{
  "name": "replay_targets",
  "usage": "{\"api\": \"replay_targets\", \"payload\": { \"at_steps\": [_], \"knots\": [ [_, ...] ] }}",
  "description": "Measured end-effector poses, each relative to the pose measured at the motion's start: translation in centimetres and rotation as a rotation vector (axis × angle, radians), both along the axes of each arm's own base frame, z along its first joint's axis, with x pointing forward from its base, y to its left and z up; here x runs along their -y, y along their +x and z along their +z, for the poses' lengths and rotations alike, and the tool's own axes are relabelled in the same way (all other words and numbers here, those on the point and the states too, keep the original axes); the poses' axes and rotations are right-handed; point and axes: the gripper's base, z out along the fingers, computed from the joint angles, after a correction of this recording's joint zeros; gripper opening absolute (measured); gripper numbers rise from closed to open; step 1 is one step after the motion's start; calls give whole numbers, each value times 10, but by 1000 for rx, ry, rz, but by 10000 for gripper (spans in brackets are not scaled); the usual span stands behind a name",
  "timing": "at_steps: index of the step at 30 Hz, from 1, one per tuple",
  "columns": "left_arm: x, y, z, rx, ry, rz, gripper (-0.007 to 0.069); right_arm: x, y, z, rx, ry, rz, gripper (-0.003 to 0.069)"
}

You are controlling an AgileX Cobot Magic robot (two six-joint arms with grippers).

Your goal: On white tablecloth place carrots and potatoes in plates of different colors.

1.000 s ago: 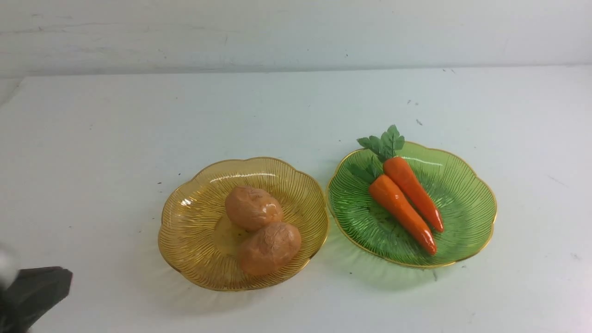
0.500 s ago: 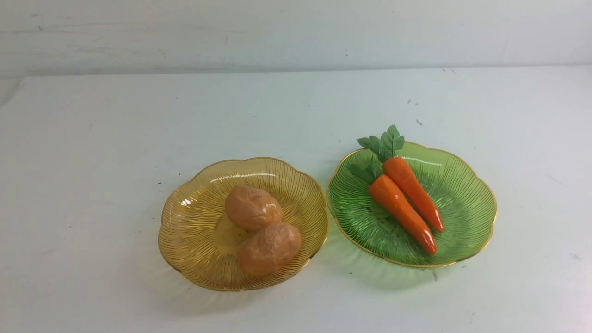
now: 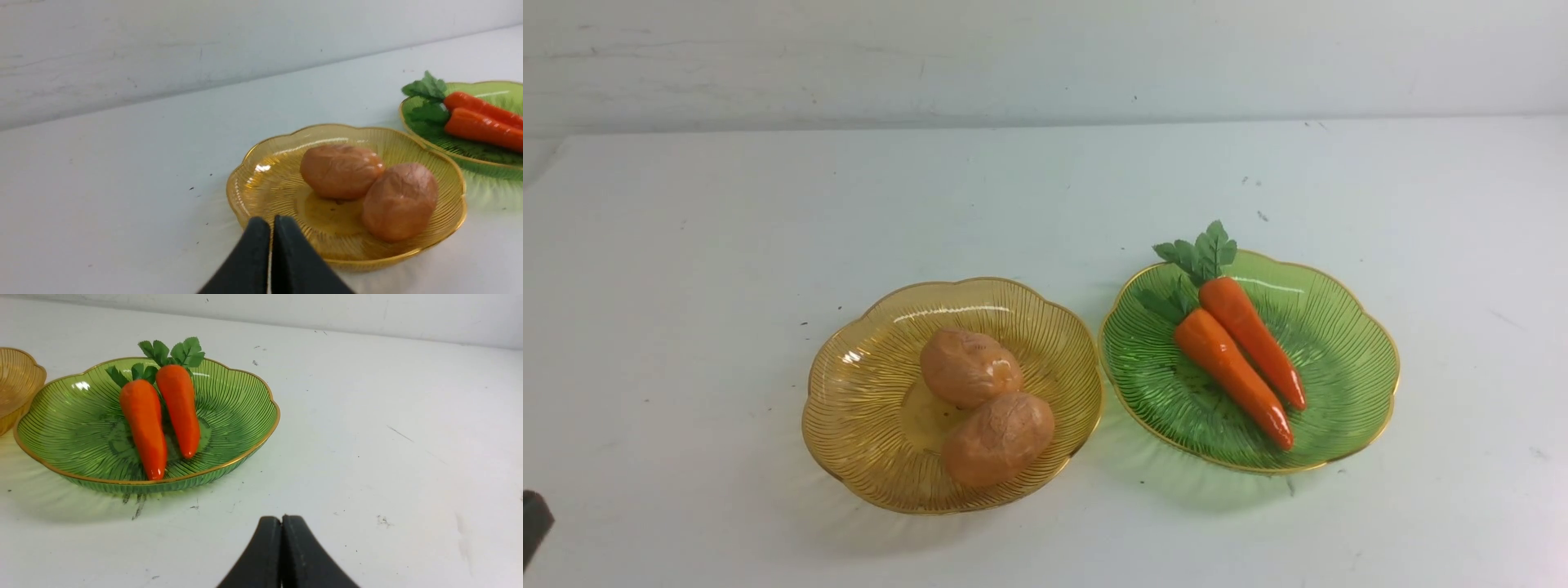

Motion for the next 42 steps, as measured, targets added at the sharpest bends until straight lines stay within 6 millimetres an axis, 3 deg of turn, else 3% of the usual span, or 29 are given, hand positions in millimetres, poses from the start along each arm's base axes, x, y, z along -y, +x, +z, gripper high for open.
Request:
{"api": "replay_targets", "payload": {
  "at_steps": [8,15,42],
  "knots": [
    [-11,4,-28,-44,-12,182,-4,0,0,0,0,0,0,-15],
    [-14,5,-49,-127,-22,234,-4,0,0,0,0,-1,0,-15],
    [-17,4,-53,-180,-13,289,-4,0,0,0,0,-1,0,-15]
  ]
}}
